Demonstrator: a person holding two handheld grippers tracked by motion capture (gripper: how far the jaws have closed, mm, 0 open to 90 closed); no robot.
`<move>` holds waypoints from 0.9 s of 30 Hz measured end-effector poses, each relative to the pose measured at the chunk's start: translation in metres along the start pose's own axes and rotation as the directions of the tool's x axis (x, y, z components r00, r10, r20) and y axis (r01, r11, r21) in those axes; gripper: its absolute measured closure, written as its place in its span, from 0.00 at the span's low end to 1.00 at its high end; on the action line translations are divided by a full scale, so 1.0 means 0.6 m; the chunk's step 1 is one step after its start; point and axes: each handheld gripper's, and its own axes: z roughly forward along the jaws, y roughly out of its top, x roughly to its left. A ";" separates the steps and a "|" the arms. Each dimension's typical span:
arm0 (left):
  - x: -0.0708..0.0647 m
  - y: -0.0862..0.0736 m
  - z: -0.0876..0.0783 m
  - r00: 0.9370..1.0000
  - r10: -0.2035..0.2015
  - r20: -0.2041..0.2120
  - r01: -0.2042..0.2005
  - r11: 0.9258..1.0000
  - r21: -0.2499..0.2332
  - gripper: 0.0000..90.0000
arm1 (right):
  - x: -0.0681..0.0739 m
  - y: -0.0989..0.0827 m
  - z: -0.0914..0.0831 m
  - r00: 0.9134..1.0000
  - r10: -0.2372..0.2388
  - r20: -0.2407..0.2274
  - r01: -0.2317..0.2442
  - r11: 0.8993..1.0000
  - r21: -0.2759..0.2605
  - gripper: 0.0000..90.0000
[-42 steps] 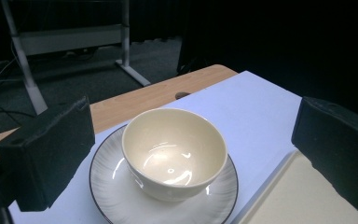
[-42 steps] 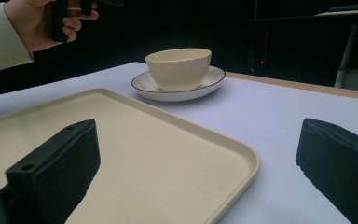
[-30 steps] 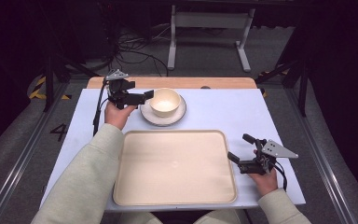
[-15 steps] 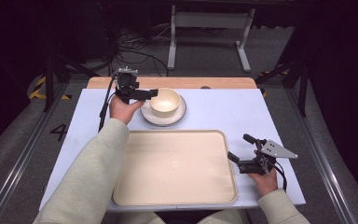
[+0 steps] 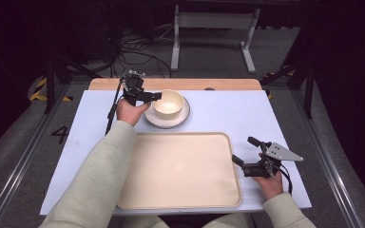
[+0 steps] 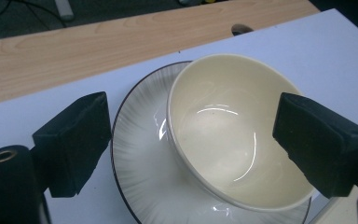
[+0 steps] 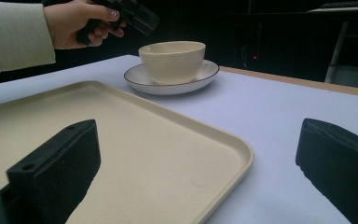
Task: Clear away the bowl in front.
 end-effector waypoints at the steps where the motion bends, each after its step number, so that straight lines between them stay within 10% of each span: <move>1: 0.000 0.000 0.003 1.000 0.002 0.000 -0.002 1.000 0.005 0.16 | 0.000 0.000 0.000 1.000 0.000 0.000 0.000 1.000 0.000 0.00; 27: -0.010 -0.005 0.052 0.995 -0.034 -0.092 0.045 0.992 0.120 0.56 | -0.003 0.000 -0.001 0.999 0.034 -0.017 -0.034 0.999 -0.018 0.01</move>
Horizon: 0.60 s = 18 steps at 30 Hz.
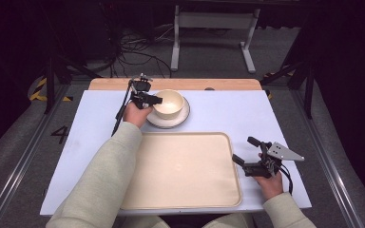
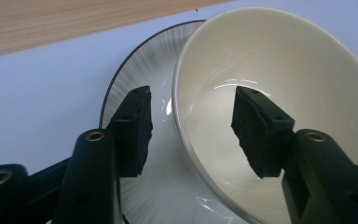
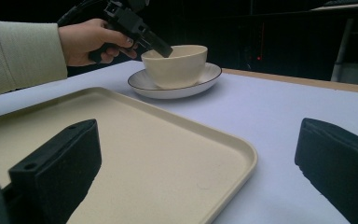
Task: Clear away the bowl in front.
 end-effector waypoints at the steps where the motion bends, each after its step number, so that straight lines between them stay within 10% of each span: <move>1: -0.001 0.000 0.001 1.000 -0.002 -0.010 0.002 1.000 0.004 0.58 | 0.000 0.000 0.000 1.000 0.000 -0.001 0.000 1.000 0.000 0.01; 18: -0.004 0.011 0.012 0.995 -0.084 -0.059 0.089 0.992 0.089 0.89 | 0.001 0.000 0.000 1.000 0.001 -0.007 -0.001 1.000 0.001 0.01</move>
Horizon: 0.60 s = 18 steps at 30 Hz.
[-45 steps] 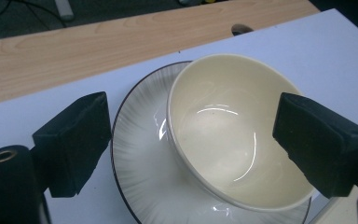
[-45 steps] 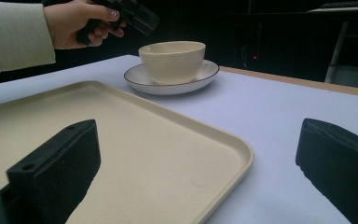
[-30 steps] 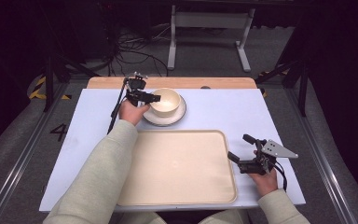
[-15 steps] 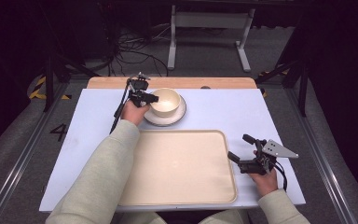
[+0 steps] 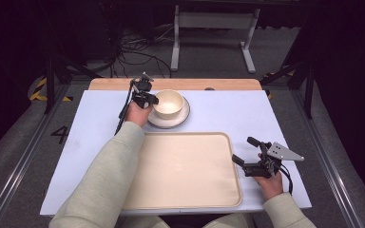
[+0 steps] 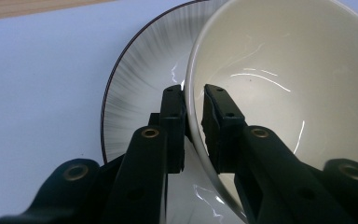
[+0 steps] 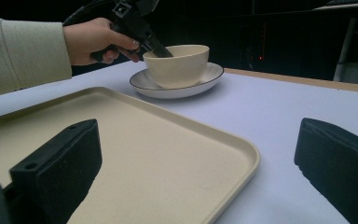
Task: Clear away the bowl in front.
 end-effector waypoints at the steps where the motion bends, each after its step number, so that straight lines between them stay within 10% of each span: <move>1: -0.001 0.001 0.001 1.000 -0.003 -0.008 0.003 1.000 -0.001 0.89 | 0.000 0.000 0.000 1.000 0.000 -0.001 0.000 1.000 0.000 0.01; 18: 0.000 0.001 -0.008 0.999 -0.053 0.005 0.053 0.998 -0.019 0.92 | 0.000 0.000 0.000 1.000 0.002 -0.003 -0.002 1.000 -0.002 0.01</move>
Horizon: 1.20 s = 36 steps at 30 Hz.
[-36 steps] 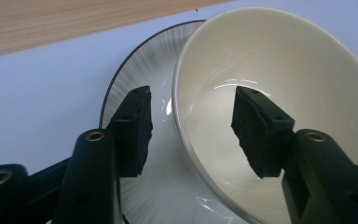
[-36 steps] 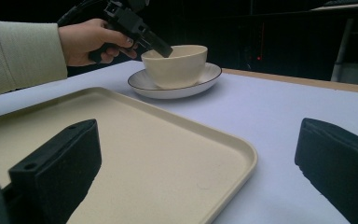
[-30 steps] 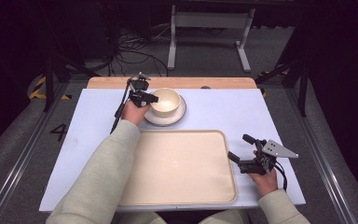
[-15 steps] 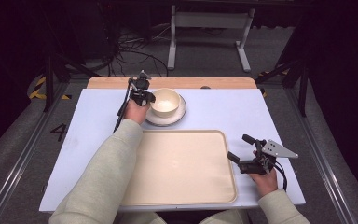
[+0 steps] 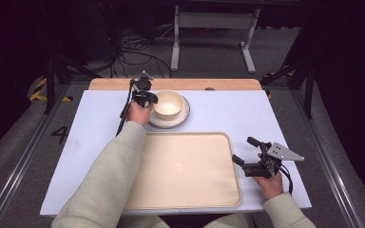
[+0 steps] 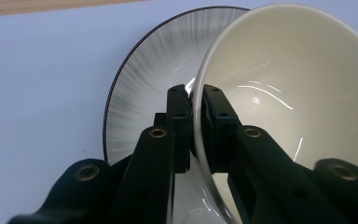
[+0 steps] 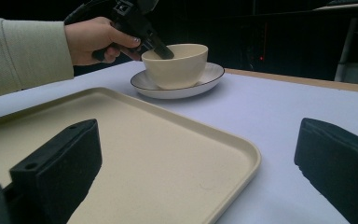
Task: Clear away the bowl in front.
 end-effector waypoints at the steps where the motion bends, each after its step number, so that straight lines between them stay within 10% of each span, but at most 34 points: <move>1: 0.000 0.000 -0.002 1.000 -0.003 0.004 0.003 1.000 -0.006 0.92 | 0.000 0.000 0.000 1.000 0.000 0.000 0.000 1.000 0.000 0.01; 36: -0.030 -0.003 -0.105 0.987 0.147 0.069 -0.145 0.989 -0.034 0.91 | 0.001 0.000 0.000 1.000 -0.016 0.013 0.016 1.000 0.006 0.01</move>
